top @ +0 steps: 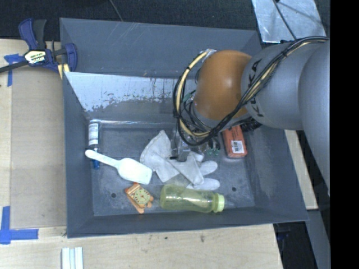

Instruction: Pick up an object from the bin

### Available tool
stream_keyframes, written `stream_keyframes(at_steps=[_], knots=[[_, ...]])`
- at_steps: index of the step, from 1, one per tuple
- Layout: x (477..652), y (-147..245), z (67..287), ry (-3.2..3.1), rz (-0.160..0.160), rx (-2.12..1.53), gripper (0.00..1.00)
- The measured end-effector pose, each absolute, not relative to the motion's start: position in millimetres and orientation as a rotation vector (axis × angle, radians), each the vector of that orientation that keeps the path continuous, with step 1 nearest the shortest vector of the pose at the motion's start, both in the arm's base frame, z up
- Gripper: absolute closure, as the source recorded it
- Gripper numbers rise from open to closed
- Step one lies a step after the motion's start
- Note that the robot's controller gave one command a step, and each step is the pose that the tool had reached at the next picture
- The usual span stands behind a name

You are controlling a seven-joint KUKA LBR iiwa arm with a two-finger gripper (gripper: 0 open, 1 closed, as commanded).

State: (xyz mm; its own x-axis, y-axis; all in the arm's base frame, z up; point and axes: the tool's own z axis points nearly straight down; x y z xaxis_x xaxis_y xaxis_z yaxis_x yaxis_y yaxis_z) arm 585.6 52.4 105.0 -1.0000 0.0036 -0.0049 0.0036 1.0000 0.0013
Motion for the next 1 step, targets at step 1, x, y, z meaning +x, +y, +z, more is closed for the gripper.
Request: stream_keyframes(at_steps=[1], knots=[[598.7,56.7,260.5,3.137,0.000,-0.042,1.00]])
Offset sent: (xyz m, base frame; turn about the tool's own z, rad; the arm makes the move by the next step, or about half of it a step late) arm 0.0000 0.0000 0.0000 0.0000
